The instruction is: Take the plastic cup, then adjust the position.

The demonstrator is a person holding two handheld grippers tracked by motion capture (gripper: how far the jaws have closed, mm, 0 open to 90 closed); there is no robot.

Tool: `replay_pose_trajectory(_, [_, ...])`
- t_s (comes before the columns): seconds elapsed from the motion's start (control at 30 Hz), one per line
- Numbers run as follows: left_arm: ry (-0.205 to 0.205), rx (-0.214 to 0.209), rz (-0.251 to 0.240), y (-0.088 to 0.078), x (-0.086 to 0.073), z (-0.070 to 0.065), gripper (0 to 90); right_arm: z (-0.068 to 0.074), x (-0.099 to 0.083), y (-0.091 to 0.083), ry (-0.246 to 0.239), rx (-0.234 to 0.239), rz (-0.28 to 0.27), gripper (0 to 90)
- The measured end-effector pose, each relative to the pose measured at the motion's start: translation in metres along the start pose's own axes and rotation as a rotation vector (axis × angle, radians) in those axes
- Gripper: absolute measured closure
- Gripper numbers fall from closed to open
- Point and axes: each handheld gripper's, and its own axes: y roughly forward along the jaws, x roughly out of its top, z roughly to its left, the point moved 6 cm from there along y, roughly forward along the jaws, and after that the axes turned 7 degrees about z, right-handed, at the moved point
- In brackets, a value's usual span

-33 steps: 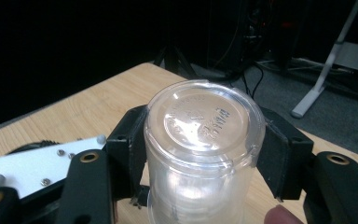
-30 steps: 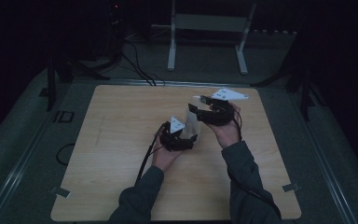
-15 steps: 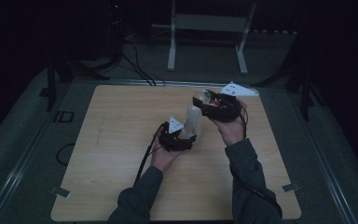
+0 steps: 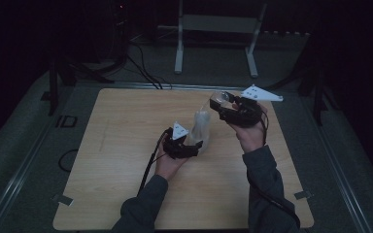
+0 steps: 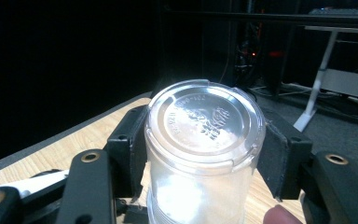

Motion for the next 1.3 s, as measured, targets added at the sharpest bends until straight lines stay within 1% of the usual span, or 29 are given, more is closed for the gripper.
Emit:
replay_pose_trajectory(0.1, [0.002,0.000,-0.005,-0.003,0.000,0.000,23.3,-0.005,-0.002,-0.005,0.002,-0.011,0.003,40.8])
replay_pose_trajectory(0.2, [0.002,-0.002,-0.004,-0.005,-0.002,0.000,23.3,-0.011,-0.005,-0.009,0.016,-0.023,0.009,40.7])
replay_pose_trajectory(0.33, [0.000,-0.004,-0.006,-0.007,-0.003,0.001,23.3,-0.019,-0.012,-0.012,0.028,-0.044,0.022,40.8])
replay_pose_trajectory(0.53, [-0.005,-0.003,-0.013,-0.012,-0.005,0.003,22.7,-0.025,-0.025,-0.017,0.040,-0.065,0.045,40.8])
replay_pose_trajectory(0.6, [-0.008,-0.004,-0.016,-0.013,-0.006,0.003,22.7,-0.026,-0.027,-0.017,0.043,-0.068,0.050,40.8])
replay_pose_trajectory(0.67, [-0.008,-0.005,-0.018,-0.015,-0.006,0.004,22.7,-0.027,-0.035,-0.019,0.036,-0.081,0.068,40.8])
replay_pose_trajectory(0.77, [-0.005,-0.006,-0.020,-0.017,-0.006,0.004,21.8,-0.028,-0.040,-0.021,0.038,-0.090,0.076,40.8])
replay_pose_trajectory(0.87, [-0.005,-0.007,-0.024,-0.020,-0.007,0.003,21.7,-0.029,-0.049,-0.024,0.046,-0.096,0.089,40.7])
replay_pose_trajectory(0.9, [-0.004,-0.007,-0.029,-0.022,-0.007,0.004,21.7,-0.029,-0.057,-0.024,0.048,-0.101,0.102,40.8])
replay_pose_trajectory(1.13, [-0.006,-0.006,-0.045,-0.028,-0.006,0.003,21.7,-0.030,-0.076,-0.024,0.069,-0.104,0.126,40.8])
replay_pose_trajectory(1.17, [-0.006,-0.007,-0.048,-0.029,-0.006,0.003,21.7,-0.030,-0.076,-0.024,0.069,-0.104,0.126,40.8])
replay_pose_trajectory(1.3, [0.000,-0.012,-0.055,-0.033,-0.006,0.000,21.8,-0.028,-0.086,-0.022,0.084,-0.100,0.136,40.8])
